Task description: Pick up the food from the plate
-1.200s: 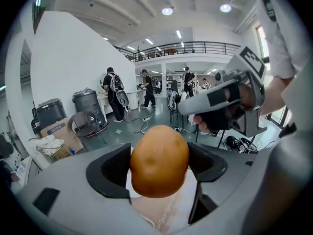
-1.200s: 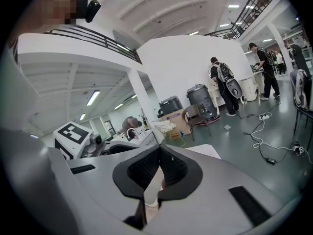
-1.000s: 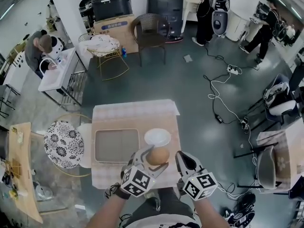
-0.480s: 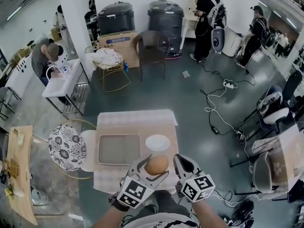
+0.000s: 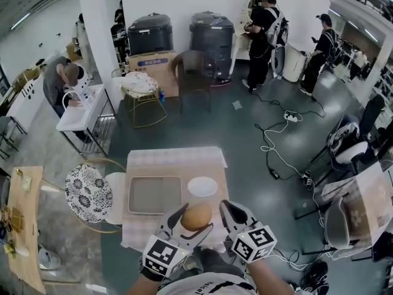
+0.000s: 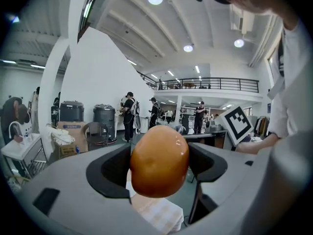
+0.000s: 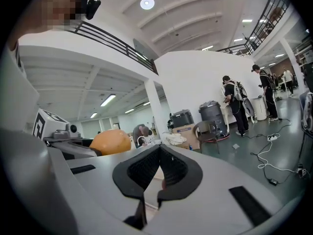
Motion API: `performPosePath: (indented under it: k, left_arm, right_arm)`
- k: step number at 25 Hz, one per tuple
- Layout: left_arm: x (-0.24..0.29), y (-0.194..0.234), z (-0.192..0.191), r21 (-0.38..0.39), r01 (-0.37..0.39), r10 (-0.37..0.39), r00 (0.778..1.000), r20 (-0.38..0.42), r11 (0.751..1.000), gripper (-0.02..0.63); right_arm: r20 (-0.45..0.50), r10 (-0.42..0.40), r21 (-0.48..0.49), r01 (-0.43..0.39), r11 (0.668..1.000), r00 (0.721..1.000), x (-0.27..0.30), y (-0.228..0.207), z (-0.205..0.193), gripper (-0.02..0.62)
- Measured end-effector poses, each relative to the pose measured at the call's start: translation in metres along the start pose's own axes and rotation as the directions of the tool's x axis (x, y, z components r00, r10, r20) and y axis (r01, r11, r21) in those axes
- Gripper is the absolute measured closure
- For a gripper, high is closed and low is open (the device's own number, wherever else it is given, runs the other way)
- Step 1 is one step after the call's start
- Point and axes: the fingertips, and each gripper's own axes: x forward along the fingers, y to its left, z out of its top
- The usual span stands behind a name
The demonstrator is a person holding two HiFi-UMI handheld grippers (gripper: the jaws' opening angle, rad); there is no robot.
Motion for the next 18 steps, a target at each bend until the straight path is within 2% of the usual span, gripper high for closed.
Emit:
performPosePath:
  k: [10, 18]
  left_arm:
    - [-0.011, -0.001, 0.007, -0.032, -0.014, 0.016, 0.999, 0.042, 0.999, 0.240]
    - [-0.010, -0.003, 0.004, -0.040, -0.015, 0.016, 0.999, 0.045, 0.999, 0.241]
  right_arm:
    - [0.022, 0.020, -0.072, -0.019, 0.997, 1.000, -0.002, 0.020, 0.018, 0.581]
    - [0.025, 0.013, -0.077, -0.011, 0.997, 1.000, -0.006, 0.018, 0.019, 0.581]
